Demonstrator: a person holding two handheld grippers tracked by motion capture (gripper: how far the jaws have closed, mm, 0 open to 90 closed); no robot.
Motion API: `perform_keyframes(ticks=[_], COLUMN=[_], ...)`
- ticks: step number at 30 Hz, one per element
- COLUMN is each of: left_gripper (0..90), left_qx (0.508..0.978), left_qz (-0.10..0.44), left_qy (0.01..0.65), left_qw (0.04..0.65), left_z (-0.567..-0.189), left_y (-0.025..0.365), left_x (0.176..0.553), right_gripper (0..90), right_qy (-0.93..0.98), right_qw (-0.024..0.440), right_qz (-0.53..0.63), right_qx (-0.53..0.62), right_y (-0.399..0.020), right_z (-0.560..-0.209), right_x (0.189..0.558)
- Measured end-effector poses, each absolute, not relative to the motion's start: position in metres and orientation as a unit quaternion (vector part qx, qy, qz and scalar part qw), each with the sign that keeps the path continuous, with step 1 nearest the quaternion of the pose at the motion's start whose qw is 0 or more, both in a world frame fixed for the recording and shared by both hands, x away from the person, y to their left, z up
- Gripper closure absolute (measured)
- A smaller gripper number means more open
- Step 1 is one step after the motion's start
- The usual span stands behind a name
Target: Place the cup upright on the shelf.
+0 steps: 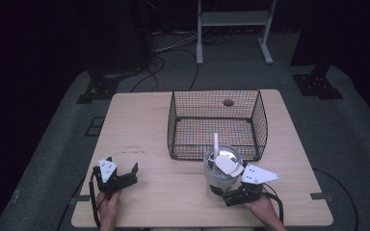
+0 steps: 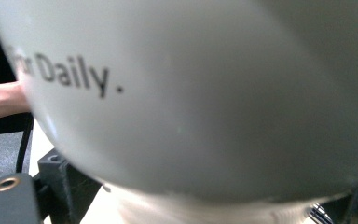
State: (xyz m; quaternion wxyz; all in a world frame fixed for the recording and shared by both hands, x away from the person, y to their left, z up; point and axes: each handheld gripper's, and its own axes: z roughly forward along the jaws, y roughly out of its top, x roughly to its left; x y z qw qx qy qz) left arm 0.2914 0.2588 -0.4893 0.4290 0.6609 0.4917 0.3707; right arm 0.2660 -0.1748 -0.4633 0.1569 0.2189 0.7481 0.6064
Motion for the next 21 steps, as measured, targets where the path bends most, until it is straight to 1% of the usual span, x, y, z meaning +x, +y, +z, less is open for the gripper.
perform_keyframes(ticks=[15,18,21], left_gripper=[0.0,0.0,0.0], left_qx=[0.659,0.659,0.659], left_qz=[0.37,0.369,0.369], left_qy=[0.494,0.494,0.494], left_qw=[0.43,0.43,0.431], left_z=[-0.4893,-0.4894,-0.4894], left_y=[0.2593,0.2593,0.2594], left_x=[0.2916,0.2916,0.2917], right_gripper=[8.7,8.7,8.7], right_qy=[0.75,0.749,0.747], right_qw=[0.15,0.144,0.127], right_qz=[0.605,0.608,0.613], right_qx=[0.219,0.22,0.224], right_y=[-0.1762,-0.1783,-0.1806], right_z=[-0.462,-0.4619,-0.461], right_x=[0.2668,0.2677,0.2689])
